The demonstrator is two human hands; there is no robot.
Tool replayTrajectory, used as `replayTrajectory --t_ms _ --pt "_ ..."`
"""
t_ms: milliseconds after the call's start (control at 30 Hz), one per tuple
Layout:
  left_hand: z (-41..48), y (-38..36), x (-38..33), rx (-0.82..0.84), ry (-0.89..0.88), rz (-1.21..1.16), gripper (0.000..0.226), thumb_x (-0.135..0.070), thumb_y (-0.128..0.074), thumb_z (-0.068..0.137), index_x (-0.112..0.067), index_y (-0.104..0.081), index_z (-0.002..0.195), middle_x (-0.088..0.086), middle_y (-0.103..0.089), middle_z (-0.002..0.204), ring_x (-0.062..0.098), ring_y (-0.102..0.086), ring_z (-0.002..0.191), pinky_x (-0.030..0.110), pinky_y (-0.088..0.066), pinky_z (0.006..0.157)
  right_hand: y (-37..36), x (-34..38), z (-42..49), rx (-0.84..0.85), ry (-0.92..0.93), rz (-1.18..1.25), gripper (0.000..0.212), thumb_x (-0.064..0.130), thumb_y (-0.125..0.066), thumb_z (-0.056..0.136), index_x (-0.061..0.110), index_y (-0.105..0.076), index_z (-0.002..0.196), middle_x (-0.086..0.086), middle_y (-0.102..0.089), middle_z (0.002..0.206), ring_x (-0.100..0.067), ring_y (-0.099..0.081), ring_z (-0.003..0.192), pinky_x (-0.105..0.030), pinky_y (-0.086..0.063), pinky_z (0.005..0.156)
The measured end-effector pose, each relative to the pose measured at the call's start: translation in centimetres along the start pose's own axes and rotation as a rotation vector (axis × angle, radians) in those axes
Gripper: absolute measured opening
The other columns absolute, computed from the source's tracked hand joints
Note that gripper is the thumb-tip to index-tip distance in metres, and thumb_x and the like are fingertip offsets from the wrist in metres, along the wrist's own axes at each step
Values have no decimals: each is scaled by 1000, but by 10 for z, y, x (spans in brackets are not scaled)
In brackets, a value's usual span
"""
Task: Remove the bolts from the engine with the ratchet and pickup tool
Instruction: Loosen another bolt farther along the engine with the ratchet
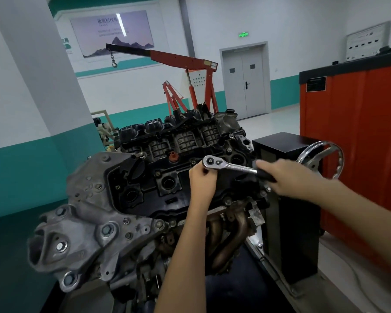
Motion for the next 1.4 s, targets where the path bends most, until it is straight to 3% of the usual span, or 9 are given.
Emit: replayTrajectory --t_ms 133,267,400,567,767,900,1133,1300,1400 --pt "-3 2 9 -45 41 -57 30 -2 -51 91 -16 -53 65 -5 -45 60 1 -37 55 21 -31 54 -9 8 -2 -102 -27 -44 31 24 -56 87 25 -41 113 -2 -54 80 -27 -60 78 -29 -35 61" --pt "-6 -6 7 -52 36 -156 51 -3 -57 92 -34 -59 52 -19 -45 51 -2 -37 55 13 -32 55 -67 71 -48 -87 -212 710 30 9 -59 79 29 -40 90 -7 -56 71 -23 -58 60 -35 -47 51" --pt "0 -7 11 -92 160 -271 60 -1 -62 91 -29 -45 40 -18 -35 44 -2 -31 52 19 -30 59 -95 135 -41 -164 -305 1048 29 5 -55 82 23 -45 102 -2 -53 69 -6 -54 53 -14 -39 44" --pt "-1 1 5 49 21 -68 47 -5 -58 92 -28 -56 52 -19 -47 49 -4 -39 52 10 -35 56 -60 59 -40 -20 -121 755 28 -1 -59 79 11 -53 104 -4 -57 66 -6 -50 51 -25 -45 48" --pt "-2 5 -2 73 29 16 27 -6 -51 93 -22 -66 76 -16 -50 53 -1 -38 52 14 -32 52 12 -9 10 -22 65 -52 23 24 -57 88 30 -47 108 7 -52 73 -18 -56 72 -27 -37 62" --pt "-7 0 -1 18 17 -24 32 -1 -51 92 -20 -58 67 -13 -55 62 1 -44 61 16 -36 58 -38 29 -34 -69 -131 421 25 12 -61 82 26 -50 99 -1 -56 70 -17 -56 59 -35 -46 55" --pt "-2 -4 2 -39 59 -73 59 -3 -61 92 -32 -39 45 -17 -38 39 -3 -32 44 11 -27 50 -93 143 -42 -197 -355 1121 25 1 -54 80 22 -48 93 1 -53 66 -4 -54 54 -13 -39 45" --pt "1 -1 2 49 32 6 35 -1 -55 90 -10 -49 58 -9 -46 56 6 -38 59 23 -34 60 -55 57 -42 -26 -170 722 30 0 -58 79 14 -54 106 -15 -60 74 -30 -59 64 -32 -47 57" --pt "3 0 -3 95 14 70 31 1 -48 88 -11 -51 60 -14 -45 52 2 -33 51 20 -28 53 -14 4 -16 14 -56 203 29 14 -59 86 23 -51 112 -4 -63 81 -22 -64 70 -33 -52 63"
Point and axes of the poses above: each hand's wrist, its own z-axis towards the middle knuckle, its own y-axis out of the back of the hand, x = y × z, the point moved 3 cm from there along z, towards the middle knuckle
